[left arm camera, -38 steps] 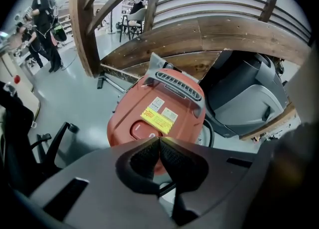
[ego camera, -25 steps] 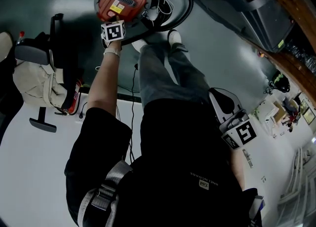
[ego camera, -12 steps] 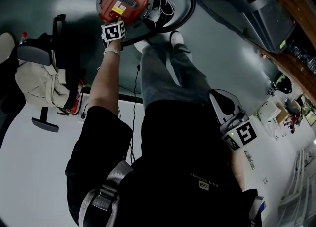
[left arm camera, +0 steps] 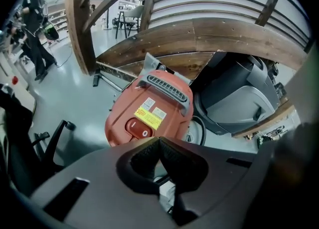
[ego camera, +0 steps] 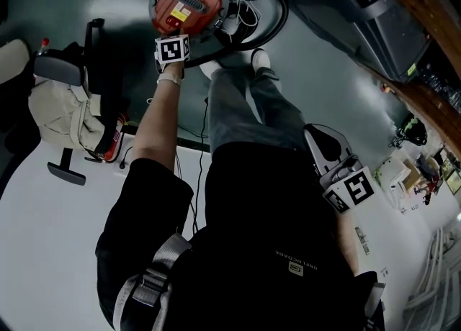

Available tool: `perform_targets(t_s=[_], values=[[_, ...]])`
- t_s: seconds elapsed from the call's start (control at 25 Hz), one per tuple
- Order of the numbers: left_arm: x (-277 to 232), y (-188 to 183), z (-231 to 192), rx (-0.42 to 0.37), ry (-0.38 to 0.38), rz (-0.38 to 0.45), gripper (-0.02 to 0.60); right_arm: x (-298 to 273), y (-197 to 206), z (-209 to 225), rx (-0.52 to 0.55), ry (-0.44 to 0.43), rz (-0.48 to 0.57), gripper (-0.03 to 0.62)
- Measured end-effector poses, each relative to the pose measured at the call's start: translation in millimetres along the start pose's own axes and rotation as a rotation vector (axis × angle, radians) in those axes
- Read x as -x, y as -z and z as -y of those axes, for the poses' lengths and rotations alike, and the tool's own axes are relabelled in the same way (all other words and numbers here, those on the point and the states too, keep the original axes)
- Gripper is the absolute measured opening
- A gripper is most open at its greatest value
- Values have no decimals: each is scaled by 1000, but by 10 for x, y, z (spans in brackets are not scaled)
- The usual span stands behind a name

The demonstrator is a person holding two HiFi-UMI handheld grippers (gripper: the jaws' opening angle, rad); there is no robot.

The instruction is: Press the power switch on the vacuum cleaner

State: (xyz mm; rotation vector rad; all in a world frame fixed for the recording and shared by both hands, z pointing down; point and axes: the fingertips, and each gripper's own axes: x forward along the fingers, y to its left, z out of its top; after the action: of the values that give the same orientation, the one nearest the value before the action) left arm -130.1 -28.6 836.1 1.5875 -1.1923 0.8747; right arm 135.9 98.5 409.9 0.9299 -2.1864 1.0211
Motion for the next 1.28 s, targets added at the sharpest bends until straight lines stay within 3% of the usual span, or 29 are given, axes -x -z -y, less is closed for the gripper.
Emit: perform_targets(t_s=[0.56, 0.92, 1.28], values=[[770, -8, 286, 15, -29, 19, 15, 254, -264, -234, 121, -61, 45, 29], [1482, -161, 637, 6, -18, 106, 15, 509, -548, -382, 180, -116, 156, 29], [2474, -237, 1095, 42, -7, 272, 15, 710, -695, -599, 281, -235, 205, 29]])
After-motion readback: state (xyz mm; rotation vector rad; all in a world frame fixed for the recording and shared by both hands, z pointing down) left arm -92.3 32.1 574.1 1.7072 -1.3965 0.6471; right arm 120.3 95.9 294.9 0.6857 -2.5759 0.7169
